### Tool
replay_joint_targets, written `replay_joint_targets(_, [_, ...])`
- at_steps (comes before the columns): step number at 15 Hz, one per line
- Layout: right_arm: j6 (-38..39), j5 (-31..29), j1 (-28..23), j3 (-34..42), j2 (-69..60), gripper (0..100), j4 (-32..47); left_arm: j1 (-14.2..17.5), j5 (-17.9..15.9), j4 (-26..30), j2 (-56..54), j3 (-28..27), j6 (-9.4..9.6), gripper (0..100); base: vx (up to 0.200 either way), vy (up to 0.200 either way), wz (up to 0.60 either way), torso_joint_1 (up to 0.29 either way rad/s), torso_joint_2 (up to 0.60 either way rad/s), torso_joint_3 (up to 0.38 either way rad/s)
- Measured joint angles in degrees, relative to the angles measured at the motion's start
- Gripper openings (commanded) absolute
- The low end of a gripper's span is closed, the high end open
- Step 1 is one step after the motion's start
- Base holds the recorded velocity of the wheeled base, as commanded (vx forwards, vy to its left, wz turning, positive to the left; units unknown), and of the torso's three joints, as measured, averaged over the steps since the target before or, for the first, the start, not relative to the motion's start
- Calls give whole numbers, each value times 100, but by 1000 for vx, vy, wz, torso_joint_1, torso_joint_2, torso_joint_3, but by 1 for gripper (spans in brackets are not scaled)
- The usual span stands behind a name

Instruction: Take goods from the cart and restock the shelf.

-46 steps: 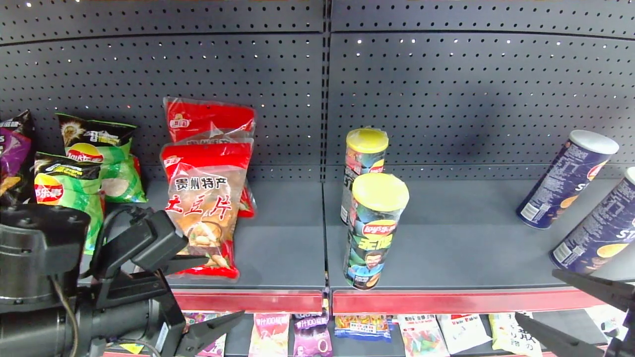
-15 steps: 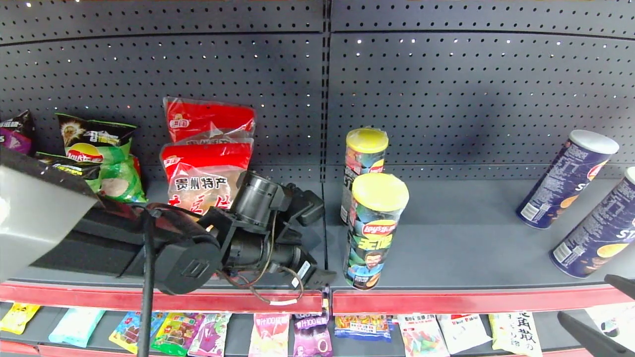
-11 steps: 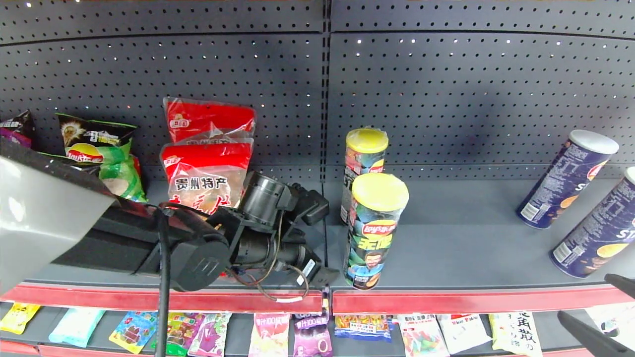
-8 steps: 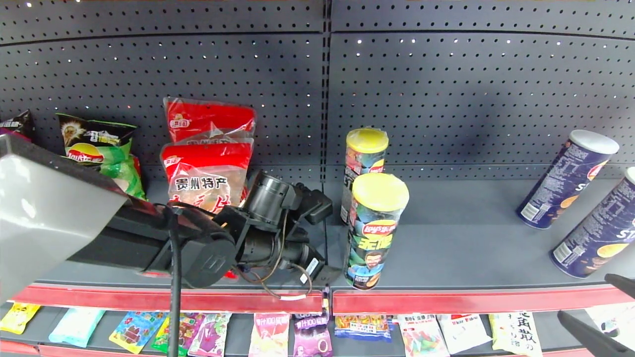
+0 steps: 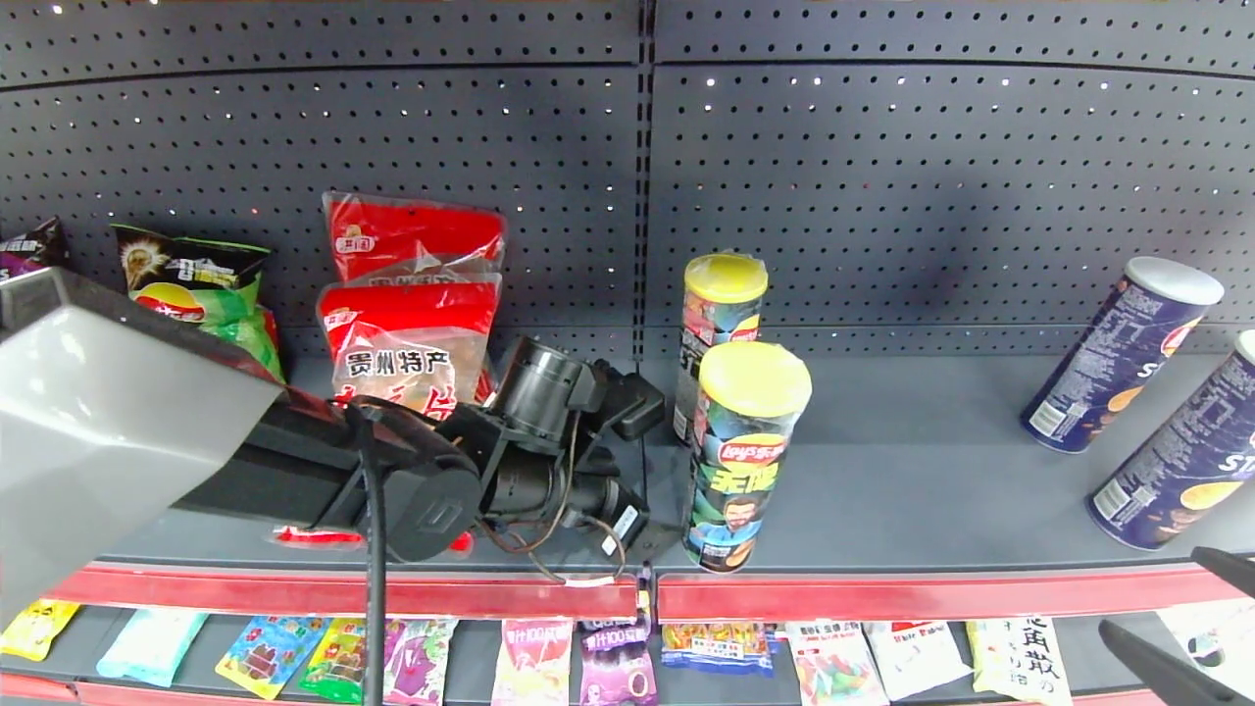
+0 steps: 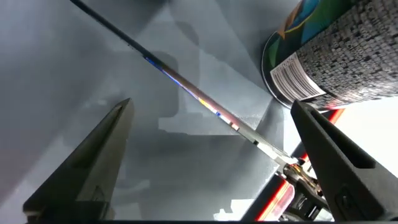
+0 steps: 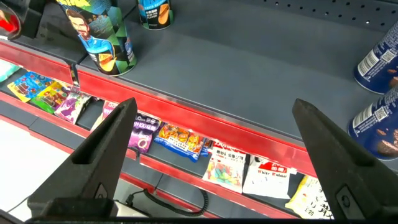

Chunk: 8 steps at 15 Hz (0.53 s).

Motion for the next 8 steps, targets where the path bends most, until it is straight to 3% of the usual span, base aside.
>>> replay_joint_targets(8, [2, 2, -1, -26, 18, 100, 0, 2, 24, 0, 59, -108, -6, 100, 0, 0, 0, 0, 0, 0])
